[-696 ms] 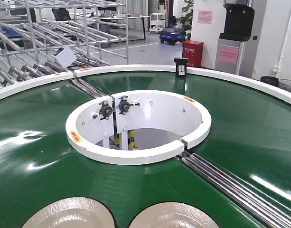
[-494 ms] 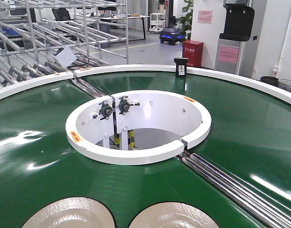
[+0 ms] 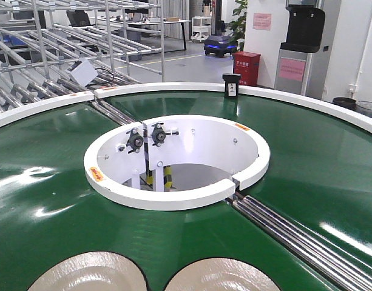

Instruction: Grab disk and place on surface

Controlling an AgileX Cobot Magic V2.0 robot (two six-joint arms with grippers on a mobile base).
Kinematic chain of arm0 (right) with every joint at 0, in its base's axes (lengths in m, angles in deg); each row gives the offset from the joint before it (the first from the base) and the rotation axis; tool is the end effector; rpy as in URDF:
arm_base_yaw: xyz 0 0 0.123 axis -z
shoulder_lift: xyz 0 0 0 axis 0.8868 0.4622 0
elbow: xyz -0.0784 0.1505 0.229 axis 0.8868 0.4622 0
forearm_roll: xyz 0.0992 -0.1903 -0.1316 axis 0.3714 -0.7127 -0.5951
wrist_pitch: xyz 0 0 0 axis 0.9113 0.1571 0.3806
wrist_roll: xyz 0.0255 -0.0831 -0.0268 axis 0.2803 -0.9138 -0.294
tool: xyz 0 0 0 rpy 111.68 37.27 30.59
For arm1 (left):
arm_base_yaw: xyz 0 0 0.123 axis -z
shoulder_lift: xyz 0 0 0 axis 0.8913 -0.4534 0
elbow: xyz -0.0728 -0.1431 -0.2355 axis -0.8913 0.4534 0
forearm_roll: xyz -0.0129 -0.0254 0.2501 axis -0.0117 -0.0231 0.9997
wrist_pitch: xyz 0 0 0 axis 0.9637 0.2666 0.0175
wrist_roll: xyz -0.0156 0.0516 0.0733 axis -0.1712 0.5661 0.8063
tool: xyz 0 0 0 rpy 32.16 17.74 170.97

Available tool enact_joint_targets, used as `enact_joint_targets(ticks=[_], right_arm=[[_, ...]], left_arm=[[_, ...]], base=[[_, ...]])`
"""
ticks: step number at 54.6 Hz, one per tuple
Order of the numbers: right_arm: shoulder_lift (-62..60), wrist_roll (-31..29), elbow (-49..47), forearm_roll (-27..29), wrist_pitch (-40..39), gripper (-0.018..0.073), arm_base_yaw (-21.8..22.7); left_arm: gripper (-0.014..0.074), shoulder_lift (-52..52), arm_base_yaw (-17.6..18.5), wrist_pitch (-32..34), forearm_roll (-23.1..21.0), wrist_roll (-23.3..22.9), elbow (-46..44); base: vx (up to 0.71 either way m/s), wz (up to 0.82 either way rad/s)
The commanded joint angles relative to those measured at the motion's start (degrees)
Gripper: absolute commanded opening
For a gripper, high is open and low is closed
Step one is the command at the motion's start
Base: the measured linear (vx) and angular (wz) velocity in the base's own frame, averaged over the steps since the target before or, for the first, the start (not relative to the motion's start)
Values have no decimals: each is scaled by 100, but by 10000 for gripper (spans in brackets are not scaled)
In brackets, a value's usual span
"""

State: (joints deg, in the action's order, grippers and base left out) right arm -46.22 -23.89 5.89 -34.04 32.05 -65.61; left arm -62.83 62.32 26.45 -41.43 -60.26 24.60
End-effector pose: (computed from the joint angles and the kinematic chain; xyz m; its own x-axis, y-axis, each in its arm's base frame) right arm 0.0563 0.0014 0.1869 -0.1144 -0.0472 -0.9923 -0.0412 0.9982 -0.0427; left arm 0.0561 0.0010 0.1870 -0.1194 0.0231 -0.9926 -0.0128 0.9996 0.0248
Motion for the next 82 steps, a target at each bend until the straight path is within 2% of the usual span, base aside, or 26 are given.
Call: enact_joint_targets(ticks=[1,6,11,16,19,22,25,30,34,36,40,45,55,68,74,78,82], right_arm=[[-77,-40,-25,-29,-665,-9,-7],[-77,-40,-25,-29,-1096,-9,-7],[-77,-11,-31,22,-1878,-9,-7],[-77,-18,-172,170,-2466,-9,-7],[-71,-18,-418,170,-2435,-9,-7],[-27,-18,-855,164,-2218,-9,-7],[101,-18,-1357,164,-1914,-9,-7],[727,-121,-2589,74,-1356,-9,-7],[1422,-263,-3340,-32,-1244,-9,-7],[1815,-333,-3667,-33,-1245,-9,-7],[2610,-333,-4222,-33,-1252,-9,-7],[3559,-333,-4718,-33,-1267,-9,-7],[4833,-333,-5105,25,-1358,-9,-7],[5376,-333,-5105,43,-1363,10,-7],[5354,-333,-5105,70,-1259,64,-7],[5345,-333,-5105,75,-1148,133,-7],[5345,-333,-5105,87,-986,235,-7]], left_arm=[[1,89,38,644,13,8,137],[1,89,38,1020,13,8,137],[1,89,38,1776,-11,-42,45],[1,89,38,2475,-249,-522,-104],[1,89,30,2753,-303,-605,-353],[1,79,30,2636,-291,-575,-775],[1,25,30,2210,-291,-470,-1350],[1,-493,30,1571,-257,49,-2451],[1,-1288,30,1470,-247,580,-3359],[1,-1715,30,1476,-247,695,-3744],[1,-2588,30,1466,-319,681,-4422],[1,-3616,30,1327,-481,442,-5038],[1,-4911,30,1090,-607,146,-5401],[36,-5444,30,690,-607,146,-5393],[108,-5448,30,690,-593,158,-5393],[177,-5448,30,708,-593,158,-5393],[296,-5448,30,703,-593,158,-5393]], base=[[0,0],[0,0],[0,0],[0,0],[0,0],[0,0],[0,0],[0,0],[0,0],[0,0],[0,0],[0,0],[0,0],[0,0],[0,0],[0,0],[0,0]])
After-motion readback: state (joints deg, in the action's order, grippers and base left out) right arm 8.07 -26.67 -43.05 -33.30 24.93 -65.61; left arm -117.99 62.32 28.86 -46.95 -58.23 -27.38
